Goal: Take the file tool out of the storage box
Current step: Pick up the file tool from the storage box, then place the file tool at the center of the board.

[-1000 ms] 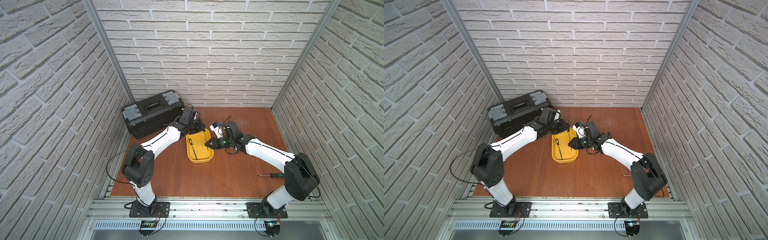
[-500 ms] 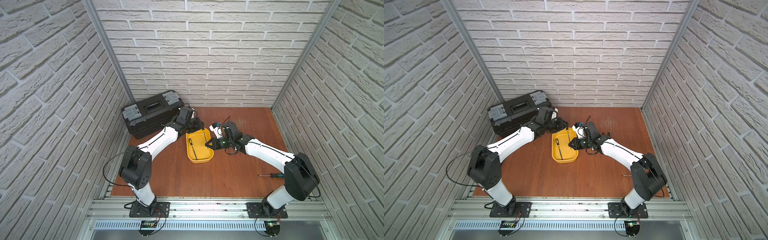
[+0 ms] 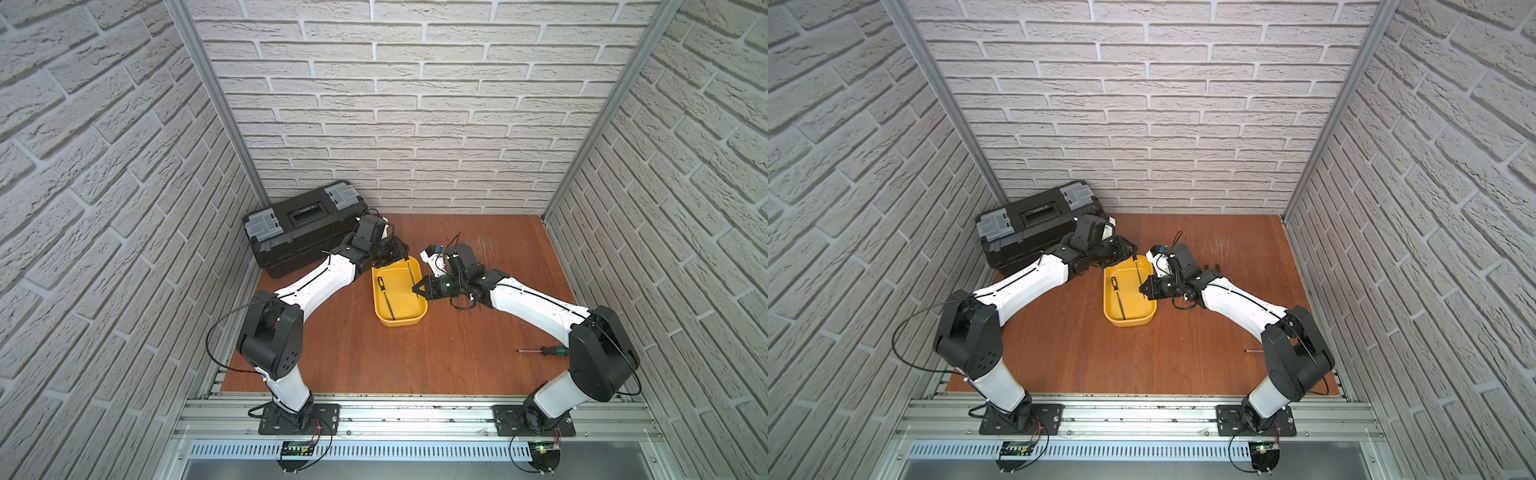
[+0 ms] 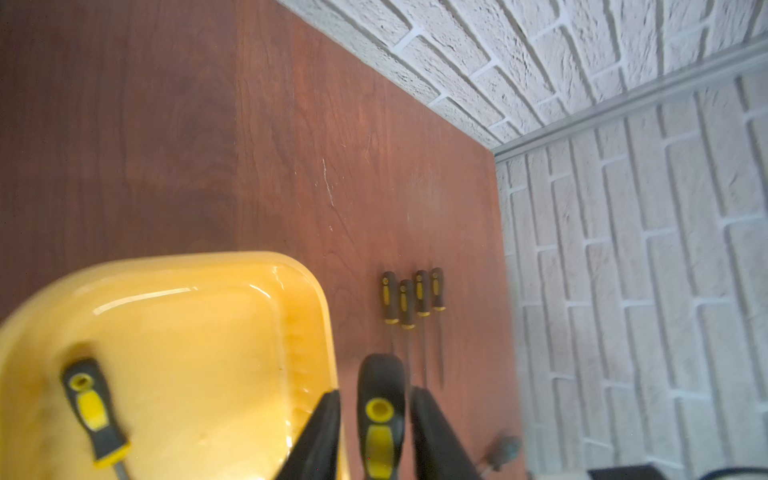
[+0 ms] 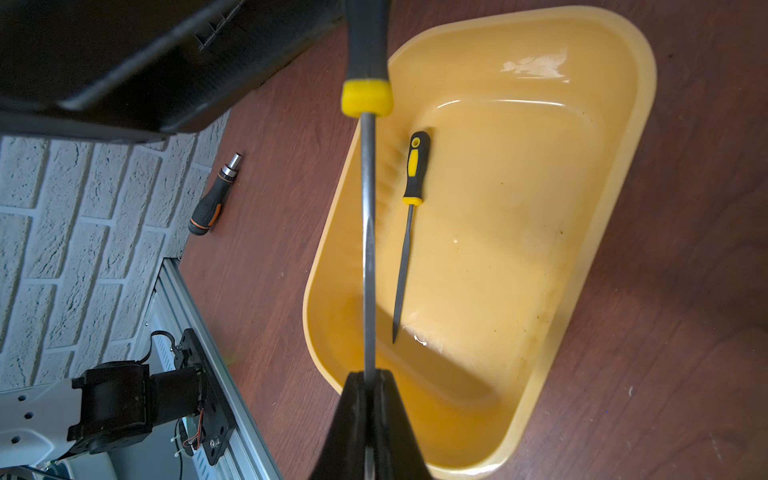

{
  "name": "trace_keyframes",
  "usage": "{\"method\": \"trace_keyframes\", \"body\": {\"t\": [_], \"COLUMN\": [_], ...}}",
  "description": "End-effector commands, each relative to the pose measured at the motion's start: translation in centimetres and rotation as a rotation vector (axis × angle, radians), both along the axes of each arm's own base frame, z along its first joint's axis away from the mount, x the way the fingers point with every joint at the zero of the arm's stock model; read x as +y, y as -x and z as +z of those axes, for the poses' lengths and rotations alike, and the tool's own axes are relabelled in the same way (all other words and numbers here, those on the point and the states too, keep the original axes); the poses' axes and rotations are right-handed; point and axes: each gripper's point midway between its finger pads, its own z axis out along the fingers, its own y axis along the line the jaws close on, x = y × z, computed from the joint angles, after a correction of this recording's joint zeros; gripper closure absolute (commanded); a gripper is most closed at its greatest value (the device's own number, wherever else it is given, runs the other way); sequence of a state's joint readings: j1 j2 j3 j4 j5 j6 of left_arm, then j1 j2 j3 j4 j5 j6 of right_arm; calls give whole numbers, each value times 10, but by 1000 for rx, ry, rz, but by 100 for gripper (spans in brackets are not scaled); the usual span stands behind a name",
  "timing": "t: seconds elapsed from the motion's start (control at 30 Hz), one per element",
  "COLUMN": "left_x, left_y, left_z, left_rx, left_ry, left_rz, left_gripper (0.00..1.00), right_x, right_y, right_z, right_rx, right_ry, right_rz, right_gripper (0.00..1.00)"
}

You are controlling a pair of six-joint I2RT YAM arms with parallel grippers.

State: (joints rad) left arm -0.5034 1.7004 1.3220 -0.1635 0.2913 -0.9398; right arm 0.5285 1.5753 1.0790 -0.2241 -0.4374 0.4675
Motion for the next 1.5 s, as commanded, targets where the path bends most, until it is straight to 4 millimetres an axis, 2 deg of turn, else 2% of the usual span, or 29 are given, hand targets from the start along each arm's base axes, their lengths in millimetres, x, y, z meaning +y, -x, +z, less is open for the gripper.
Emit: {"method": "trace_keyframes", "body": {"t": [0.0,0.17,0.4,0.43,0.57,0.7,0.87,1.2,1.47], "left_x": [5,13,28,29,33,40,48,51,52], "left_y": [-7,-12,-5,-3,7,16,22,30,33], "left_z": [7,14,22,22,24,20,18,31,31], "left_rx": [-32,-30,-21,-18,4,51,74,34,32], "left_ry": [25,-14,-100,-102,-137,-183,-220,-222,-229], "left_rz": [-7,-23,-77,-88,-133,-134,-115,-126,-125], "left_gripper": [49,34,3,2,2,2,1,2,1], "right_x": [-4,-31,-84,-88,-103,-110,-109,-104,-99], "right_y": [0,1,6,7,11,13,12,7,-3], "right_z": [20,15,-5,-8,-22,-35,-47,-66,-75], "right_rx": [-77,-91,-78,-70,-13,30,70,117,134], "right_ry": [8,129,374,393,476,517,548,584,610], "right_rz": [-7,-95,-264,-276,-332,-359,-351,-334,-316], "right_gripper": [97,97,97,97,97,97,97,97,97]}}
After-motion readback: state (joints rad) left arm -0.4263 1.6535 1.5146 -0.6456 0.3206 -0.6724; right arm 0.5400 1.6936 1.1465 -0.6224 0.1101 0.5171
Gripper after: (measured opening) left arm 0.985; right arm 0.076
